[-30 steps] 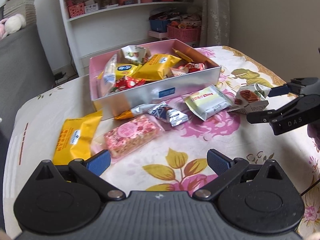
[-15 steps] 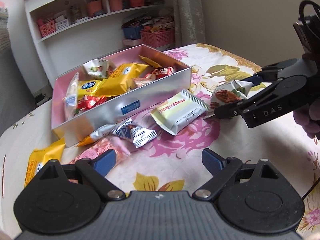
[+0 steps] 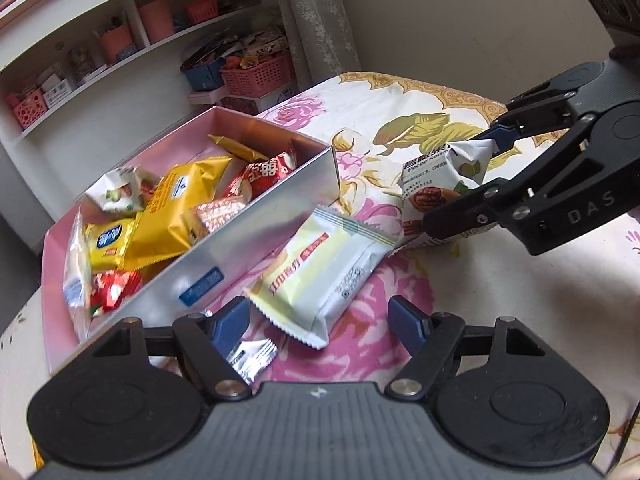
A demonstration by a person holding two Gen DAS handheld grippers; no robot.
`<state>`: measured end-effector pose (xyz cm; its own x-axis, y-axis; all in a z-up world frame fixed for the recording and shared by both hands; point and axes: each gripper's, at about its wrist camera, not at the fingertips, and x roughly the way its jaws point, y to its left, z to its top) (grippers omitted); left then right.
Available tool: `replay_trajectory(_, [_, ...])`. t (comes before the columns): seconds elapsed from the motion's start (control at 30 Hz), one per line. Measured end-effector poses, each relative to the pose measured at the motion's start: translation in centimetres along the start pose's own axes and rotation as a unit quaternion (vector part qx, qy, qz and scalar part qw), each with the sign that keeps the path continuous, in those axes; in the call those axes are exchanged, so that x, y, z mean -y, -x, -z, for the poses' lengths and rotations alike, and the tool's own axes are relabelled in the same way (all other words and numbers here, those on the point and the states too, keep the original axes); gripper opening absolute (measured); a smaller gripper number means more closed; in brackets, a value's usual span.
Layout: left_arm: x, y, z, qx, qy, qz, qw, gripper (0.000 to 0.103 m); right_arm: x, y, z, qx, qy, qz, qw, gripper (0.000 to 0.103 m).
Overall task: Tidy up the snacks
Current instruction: 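Grasp the white printed packet with the left tool while the right tool grasps the crumpled white-green packet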
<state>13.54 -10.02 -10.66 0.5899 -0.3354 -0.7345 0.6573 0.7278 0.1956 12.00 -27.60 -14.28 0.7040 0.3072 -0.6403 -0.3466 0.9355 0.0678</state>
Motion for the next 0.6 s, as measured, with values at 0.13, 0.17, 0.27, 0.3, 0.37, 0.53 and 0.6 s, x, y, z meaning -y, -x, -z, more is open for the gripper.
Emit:
replay_trajectory(0.13, [-0.4, -0.8, -1.0, -0.005, -0.016, 0.010, 0.9998, 0.074, 0.9, 0.1, 0.0, -0.002, -0.012, 0.004, 1.000, 0.061])
replay_trajectory(0.17, [-0.5, -1.1, -1.3, -0.007, -0.018, 0.014, 0.9997, 0.074, 1.1, 0.1, -0.1, -0.003, -0.016, 0.004, 1.000, 0.061])
replay_trajectory(0.27, [-0.9, -1.9, -2.1, -0.019, -0.023, 0.026, 0.9992, 0.075, 1.7, 0.0, 0.0, -0.005, -0.026, 0.005, 1.000, 0.061])
replay_trajectory(0.3, [-1.0, -2.1, -2.3, -0.024, -0.025, 0.030, 0.9990, 0.075, 1.8, 0.0, -0.1, -0.006, -0.028, 0.005, 1.000, 0.061])
replay_trajectory(0.37, [-1.1, -2.4, -2.7, -0.029, -0.028, 0.034, 0.9986, 0.075, 2.0, 0.0, -0.1, -0.006, -0.033, 0.005, 0.999, 0.061])
replay_trajectory(0.53, [-0.6, -2.7, -3.0, -0.026, -0.030, 0.038, 0.9985, 0.075, 2.6, -0.2, -0.3, -0.008, -0.052, 0.006, 0.999, 0.061])
replay_trajectory(0.6, [-0.1, -2.7, -3.0, -0.022, -0.032, 0.035, 0.9986, 0.075, 2.7, -0.1, -0.3, -0.010, -0.055, 0.008, 0.998, 0.061])
